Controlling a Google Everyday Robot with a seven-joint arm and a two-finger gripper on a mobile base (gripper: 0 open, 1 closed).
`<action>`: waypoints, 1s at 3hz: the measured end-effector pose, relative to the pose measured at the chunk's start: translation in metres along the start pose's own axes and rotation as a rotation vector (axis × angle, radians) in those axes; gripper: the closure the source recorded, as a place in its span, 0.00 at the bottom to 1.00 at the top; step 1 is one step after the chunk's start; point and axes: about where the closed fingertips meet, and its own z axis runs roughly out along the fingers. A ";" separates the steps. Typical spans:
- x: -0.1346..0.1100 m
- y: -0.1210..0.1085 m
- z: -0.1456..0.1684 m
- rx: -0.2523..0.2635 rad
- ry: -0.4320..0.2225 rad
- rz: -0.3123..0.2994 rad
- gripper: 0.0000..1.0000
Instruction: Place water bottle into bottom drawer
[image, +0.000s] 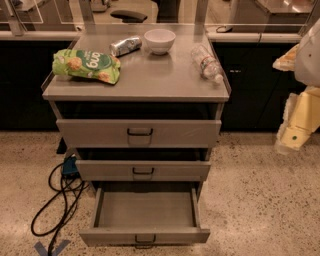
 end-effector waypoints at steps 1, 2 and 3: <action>0.000 0.000 0.000 0.000 0.000 0.000 0.00; -0.008 -0.012 0.004 0.002 -0.005 -0.013 0.00; -0.027 -0.058 0.021 0.035 0.001 0.015 0.00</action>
Offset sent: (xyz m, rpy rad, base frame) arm 0.0295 0.0099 -0.0027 -0.0011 0.0125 0.0302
